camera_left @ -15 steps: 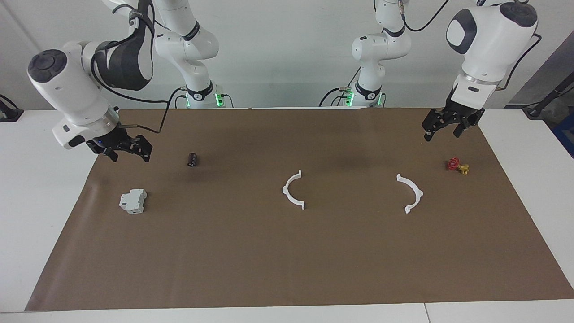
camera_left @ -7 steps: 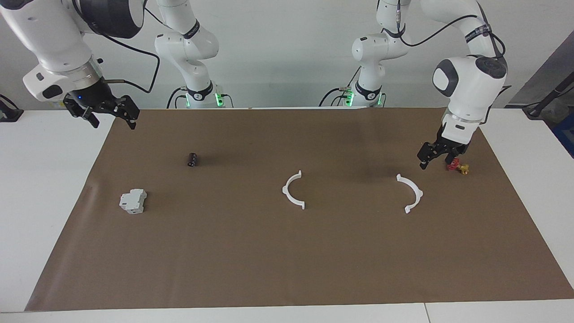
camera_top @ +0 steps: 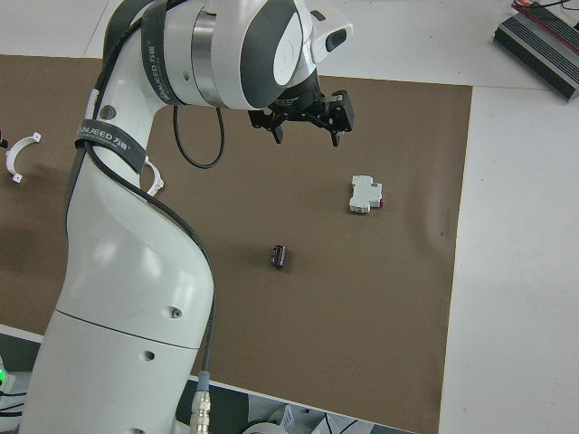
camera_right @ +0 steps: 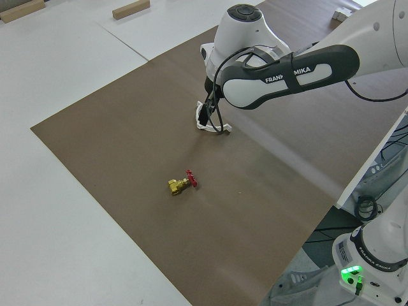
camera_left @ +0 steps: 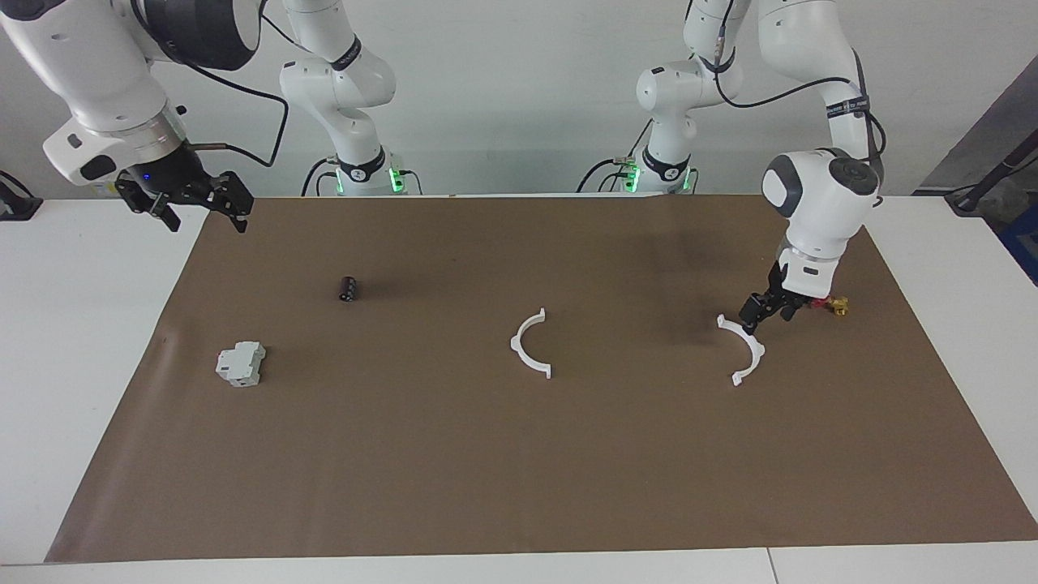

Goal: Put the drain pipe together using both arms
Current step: 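Reach and grasp the other white half-ring with the left gripper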

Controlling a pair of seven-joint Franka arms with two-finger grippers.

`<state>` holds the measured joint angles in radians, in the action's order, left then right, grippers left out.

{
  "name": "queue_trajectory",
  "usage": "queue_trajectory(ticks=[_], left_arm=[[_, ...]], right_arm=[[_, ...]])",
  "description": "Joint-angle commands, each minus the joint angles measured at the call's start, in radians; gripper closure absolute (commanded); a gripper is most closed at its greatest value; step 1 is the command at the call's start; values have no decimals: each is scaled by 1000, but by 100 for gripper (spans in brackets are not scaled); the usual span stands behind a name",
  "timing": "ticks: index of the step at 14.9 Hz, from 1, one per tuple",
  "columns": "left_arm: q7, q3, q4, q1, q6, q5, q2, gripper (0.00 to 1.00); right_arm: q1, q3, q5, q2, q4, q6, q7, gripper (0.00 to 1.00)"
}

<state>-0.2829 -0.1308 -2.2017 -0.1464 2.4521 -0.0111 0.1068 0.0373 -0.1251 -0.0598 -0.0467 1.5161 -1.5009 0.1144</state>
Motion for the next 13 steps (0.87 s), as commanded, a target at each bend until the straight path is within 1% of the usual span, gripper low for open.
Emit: queue_trajectory(ticks=[1,8,13], left_arm=[[-28,7,-6,10,47,-7,33,0],[-27,7,-6,8,87,-6,86,0],[-25,7,-7,10,107,-6,100,0]], right_arm=[[-4,5,-2,28,4,5,34,0],[-2,5,0,34,15,8,28,0],[1,10,-11,67,73,11,-18,0]])
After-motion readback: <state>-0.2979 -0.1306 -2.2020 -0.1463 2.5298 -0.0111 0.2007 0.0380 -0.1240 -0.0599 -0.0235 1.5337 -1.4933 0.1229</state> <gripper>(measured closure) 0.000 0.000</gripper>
